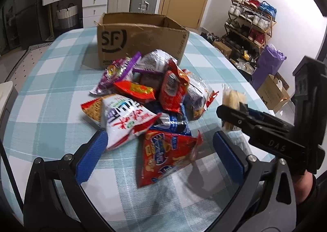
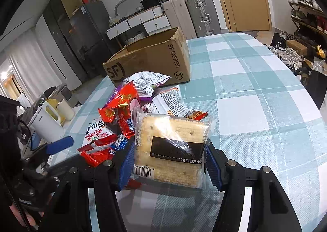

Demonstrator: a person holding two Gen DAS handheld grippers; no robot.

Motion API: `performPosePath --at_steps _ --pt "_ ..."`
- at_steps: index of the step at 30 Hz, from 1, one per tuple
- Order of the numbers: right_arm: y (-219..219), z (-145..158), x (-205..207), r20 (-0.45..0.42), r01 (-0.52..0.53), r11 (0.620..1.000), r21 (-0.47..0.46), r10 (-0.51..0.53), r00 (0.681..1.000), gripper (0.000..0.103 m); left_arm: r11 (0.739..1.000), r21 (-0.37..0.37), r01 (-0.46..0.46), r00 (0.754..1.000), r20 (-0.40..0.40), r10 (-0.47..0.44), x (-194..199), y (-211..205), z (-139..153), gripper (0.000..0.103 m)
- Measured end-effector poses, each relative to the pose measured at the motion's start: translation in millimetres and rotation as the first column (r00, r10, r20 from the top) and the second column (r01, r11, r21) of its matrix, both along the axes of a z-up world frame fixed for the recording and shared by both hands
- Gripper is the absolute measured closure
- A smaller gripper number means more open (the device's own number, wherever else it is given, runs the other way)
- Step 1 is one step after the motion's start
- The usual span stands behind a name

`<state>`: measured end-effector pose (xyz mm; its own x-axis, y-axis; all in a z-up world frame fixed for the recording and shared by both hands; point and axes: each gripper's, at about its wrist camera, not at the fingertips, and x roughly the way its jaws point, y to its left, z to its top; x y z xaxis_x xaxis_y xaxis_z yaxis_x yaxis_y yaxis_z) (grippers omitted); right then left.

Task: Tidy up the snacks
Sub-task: 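Lift the cracker pack with the right gripper while the left gripper approaches the red snack bag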

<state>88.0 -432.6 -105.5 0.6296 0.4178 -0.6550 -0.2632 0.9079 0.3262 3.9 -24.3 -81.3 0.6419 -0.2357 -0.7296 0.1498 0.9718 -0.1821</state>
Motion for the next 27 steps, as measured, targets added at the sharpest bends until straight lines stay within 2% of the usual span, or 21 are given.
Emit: performPosePath --at_steps 9,14,22,24,27 --pt "-10 1 -3 0.01 0.012 1.0 0.012 -0.012 1.0 0.04 1.0 0.028 -0.004 0.999 -0.037 0.005 14 -15 -13 0.001" --pt "-15 -1 -2 0.004 0.015 1.0 0.022 -0.015 1.0 0.04 0.997 0.078 0.007 1.0 -0.014 -0.005 15 -25 -16 0.002" --pt "-17 -3 -2 0.003 0.012 1.0 0.028 -0.012 1.0 0.04 0.989 0.148 0.006 1.0 0.003 -0.006 14 -33 -21 0.016" --pt "-17 -3 -2 0.004 0.012 0.999 0.029 -0.012 1.0 0.04 0.987 0.159 0.006 1.0 0.004 -0.007 14 -34 -22 0.017" --pt "-18 -3 -3 0.007 0.014 0.999 0.034 -0.015 1.0 0.04 0.984 0.18 0.008 1.0 0.005 -0.01 12 -36 -24 0.027"
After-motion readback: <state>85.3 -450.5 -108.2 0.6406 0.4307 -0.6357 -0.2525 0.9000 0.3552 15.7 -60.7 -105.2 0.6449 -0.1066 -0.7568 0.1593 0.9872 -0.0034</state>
